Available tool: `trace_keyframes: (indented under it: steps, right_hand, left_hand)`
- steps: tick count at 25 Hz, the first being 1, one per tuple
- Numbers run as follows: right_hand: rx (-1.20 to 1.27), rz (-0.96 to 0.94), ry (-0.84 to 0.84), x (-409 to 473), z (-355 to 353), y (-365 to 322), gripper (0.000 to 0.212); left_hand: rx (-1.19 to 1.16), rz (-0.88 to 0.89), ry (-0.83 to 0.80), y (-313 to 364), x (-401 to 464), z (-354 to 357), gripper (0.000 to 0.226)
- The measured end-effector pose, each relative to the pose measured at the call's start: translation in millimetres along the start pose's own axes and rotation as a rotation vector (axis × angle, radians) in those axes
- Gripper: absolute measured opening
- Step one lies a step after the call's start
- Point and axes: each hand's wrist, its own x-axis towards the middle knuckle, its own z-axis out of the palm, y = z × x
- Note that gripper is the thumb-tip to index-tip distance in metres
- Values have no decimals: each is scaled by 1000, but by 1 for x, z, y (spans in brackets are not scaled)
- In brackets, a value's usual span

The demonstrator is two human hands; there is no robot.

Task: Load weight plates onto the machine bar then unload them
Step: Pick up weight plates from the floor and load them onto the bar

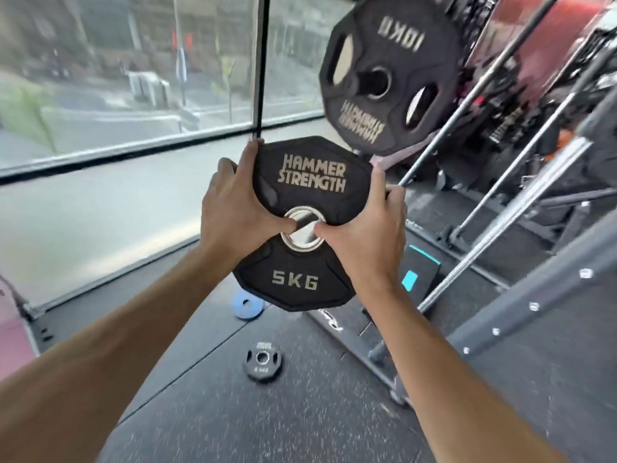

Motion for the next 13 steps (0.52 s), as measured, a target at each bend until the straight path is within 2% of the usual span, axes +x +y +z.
trace_keyframes:
  steps: [6, 13]
  right_hand:
    - [-23, 53, 201, -11, -137, -18, 119]
    - [-91, 87, 404, -11, -256, -16, 120]
  left_hand:
    - [-99, 221, -30, 116, -28, -54, 129]
    - [-355, 508, -111, 221, -26, -65, 127]
